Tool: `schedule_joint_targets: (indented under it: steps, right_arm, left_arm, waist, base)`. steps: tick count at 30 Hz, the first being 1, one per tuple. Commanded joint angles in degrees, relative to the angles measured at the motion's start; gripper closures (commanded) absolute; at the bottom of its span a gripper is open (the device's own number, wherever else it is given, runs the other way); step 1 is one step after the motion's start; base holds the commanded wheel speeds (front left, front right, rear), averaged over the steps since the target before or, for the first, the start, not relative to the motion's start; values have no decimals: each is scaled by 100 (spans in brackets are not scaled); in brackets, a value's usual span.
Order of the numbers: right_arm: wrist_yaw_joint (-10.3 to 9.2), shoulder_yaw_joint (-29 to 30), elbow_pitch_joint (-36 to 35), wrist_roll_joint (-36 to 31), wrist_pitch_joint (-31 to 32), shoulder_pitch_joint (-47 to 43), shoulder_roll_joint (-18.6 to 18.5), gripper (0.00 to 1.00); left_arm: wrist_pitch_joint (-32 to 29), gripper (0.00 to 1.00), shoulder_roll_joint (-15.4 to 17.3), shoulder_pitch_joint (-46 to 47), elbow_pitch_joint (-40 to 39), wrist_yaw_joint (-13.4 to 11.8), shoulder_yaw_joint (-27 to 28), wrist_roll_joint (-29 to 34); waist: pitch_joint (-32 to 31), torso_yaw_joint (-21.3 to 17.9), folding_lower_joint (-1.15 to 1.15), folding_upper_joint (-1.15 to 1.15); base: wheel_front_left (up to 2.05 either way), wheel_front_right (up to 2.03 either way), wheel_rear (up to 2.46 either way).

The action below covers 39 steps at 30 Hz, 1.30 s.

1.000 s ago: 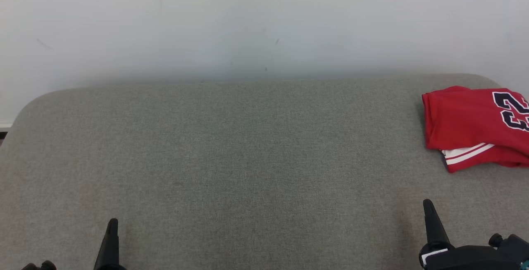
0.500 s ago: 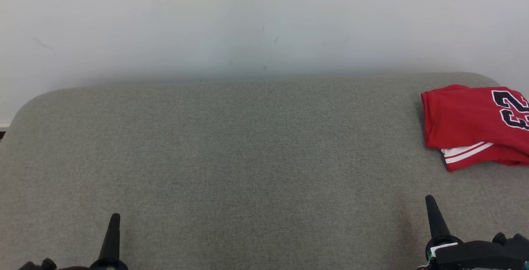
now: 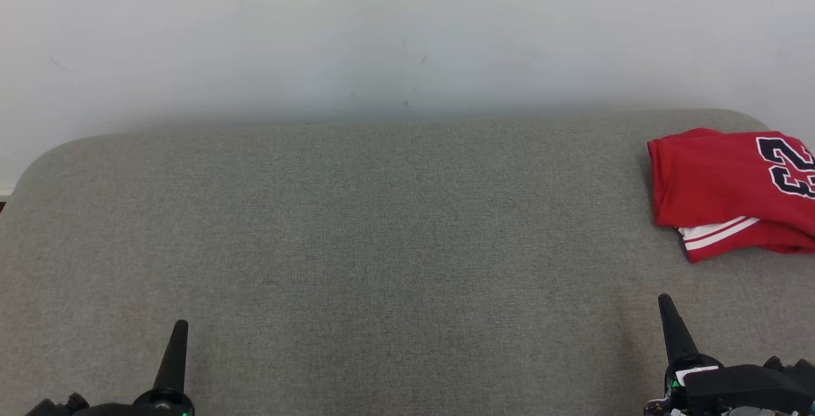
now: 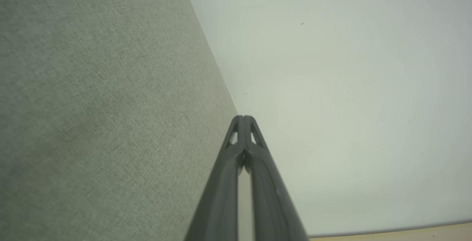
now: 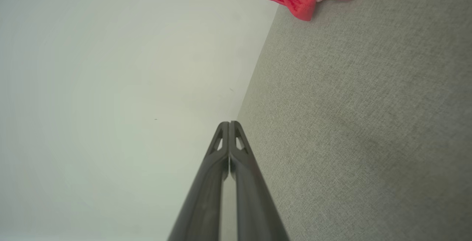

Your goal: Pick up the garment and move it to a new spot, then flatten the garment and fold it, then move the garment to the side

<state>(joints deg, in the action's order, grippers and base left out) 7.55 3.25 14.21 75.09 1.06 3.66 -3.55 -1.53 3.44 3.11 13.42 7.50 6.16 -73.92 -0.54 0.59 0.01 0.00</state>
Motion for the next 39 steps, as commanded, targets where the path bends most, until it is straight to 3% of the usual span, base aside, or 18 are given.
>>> schedule_joint_targets:
  steps: [1,39]
  right_arm:
    - [-7,30,-50,131,43,97,-33,100]
    - [-11,236,-31,1711,456,254,-4,100]
  left_arm:
    - [-51,100,-1,111,-13,-1,20,-133]
    - [-493,100,-58,334,63,-2,47,-1756]
  waist:
    - [2,-2,-1,0]
    - [65,-54,-1,0]
  base:
    - [0,0,0]
    - [0,0,0]
